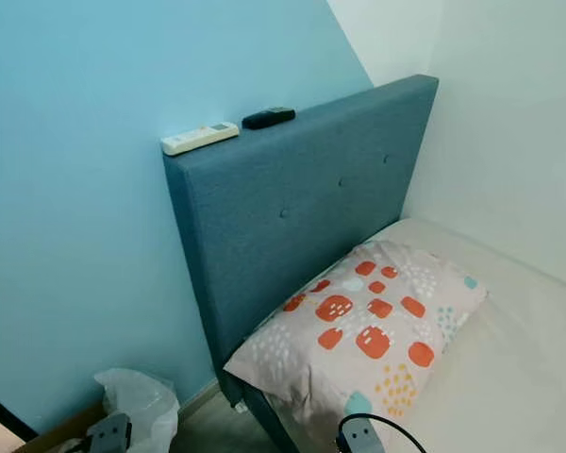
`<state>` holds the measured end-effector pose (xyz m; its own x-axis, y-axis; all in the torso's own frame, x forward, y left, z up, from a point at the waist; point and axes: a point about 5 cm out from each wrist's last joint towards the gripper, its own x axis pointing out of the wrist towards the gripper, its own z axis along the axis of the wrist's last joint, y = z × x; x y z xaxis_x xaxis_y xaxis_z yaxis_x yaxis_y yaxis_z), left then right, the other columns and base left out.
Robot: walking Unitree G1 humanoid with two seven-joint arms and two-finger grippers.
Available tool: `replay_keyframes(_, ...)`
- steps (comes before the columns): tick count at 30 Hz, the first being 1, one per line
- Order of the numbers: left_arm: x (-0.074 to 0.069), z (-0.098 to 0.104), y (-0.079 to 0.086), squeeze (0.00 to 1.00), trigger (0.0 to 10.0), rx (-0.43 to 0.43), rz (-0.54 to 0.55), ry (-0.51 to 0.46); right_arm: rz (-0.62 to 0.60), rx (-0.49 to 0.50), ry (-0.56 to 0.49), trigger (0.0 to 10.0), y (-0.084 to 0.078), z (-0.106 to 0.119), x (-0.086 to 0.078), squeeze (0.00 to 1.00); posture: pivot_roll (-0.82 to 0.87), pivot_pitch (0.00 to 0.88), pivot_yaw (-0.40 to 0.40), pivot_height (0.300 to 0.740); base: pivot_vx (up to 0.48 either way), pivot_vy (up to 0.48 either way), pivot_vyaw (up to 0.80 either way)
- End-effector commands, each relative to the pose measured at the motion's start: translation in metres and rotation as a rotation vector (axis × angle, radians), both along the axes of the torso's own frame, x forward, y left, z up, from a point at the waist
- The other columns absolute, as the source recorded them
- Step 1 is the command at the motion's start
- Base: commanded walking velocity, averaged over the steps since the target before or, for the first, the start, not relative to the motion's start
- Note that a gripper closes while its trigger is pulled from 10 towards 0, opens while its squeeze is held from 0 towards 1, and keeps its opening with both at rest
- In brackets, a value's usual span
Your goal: Clean up the room
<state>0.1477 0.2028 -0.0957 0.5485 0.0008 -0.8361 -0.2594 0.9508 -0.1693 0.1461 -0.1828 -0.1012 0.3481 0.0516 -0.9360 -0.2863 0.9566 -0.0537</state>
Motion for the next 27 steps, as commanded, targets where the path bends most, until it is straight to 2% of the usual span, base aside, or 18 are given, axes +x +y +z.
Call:
replay_keyframes(1,-0.0041,-0.0020,-0.0003,0.00,10.0,0.002,-0.004,0.026,0.009,-0.013,0.002,10.0,-0.0025,-0.0005,-0.0022,0.00,0.04,0.000,-0.068,0.740,-0.356,0.000,0.00)
replay_keyframes(8,-0.0068,-0.0031,0.0011,0.00,10.0,0.020,-0.020,0.053,0.020,-0.029,0.013,10.0,-0.0047,-0.0018,-0.0065,0.00,0.04,0.000,-0.063,0.740,-0.480,0.000,0.00)
replay_keyframes(19,-0.0005,-0.0012,0.0002,0.00,10.0,0.029,-0.053,0.051,0.009,-0.035,-0.005,10.0,-0.0048,-0.0001,-0.0012,0.00,0.04,0.000,-0.053,0.740,-0.480,0.000,0.00)
replay_keyframes(27,-0.0021,-0.0022,-0.0023,0.00,10.0,0.028,-0.066,0.060,-0.024,-0.030,-0.011,10.0,-0.0058,0.0004,-0.0003,0.00,0.03,0.000,-0.049,0.740,-0.480,0.000,0.00)
